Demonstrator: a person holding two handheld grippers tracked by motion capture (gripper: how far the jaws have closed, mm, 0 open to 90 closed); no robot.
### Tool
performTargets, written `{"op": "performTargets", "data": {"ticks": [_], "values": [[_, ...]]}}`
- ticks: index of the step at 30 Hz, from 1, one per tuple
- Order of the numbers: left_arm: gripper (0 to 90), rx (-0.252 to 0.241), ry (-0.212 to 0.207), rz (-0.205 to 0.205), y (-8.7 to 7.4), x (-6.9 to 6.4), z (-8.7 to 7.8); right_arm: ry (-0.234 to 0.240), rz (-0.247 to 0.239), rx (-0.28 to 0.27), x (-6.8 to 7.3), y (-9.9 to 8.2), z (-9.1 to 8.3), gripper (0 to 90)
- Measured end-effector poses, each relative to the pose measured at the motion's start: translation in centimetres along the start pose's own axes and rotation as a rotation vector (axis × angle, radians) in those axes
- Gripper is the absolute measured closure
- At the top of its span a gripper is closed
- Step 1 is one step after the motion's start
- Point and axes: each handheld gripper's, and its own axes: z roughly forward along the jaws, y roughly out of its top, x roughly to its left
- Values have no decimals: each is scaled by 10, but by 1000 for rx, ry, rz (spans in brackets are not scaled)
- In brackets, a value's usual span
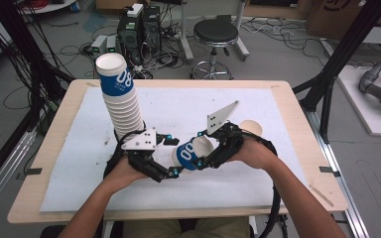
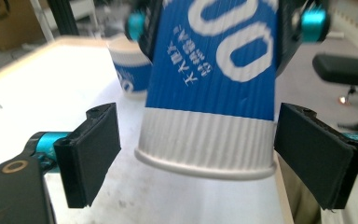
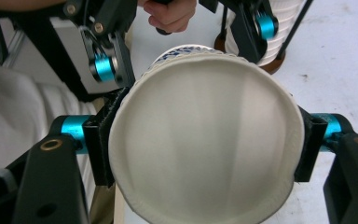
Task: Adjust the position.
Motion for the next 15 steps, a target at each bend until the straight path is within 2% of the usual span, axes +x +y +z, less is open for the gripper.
{"op": "performTargets", "data": {"ticks": [3,5,9,11,15], "values": [[144,-42,5,-19,-2,1,-3,-20,25,-29,-2,-9,-3,283],[144,-57,17,-20,-2,2,-4,-27,51,-64,-3,-15,-6,283],[144,-117,34,-32,-1,4,-8,-35,84,-137,-5,-26,-11,282],[144,-146,29,-47,-2,5,-10,-36,89,-179,-5,-30,-12,282],[144,-153,26,-48,-4,6,-9,-32,113,-262,-4,-39,-13,282]]}}
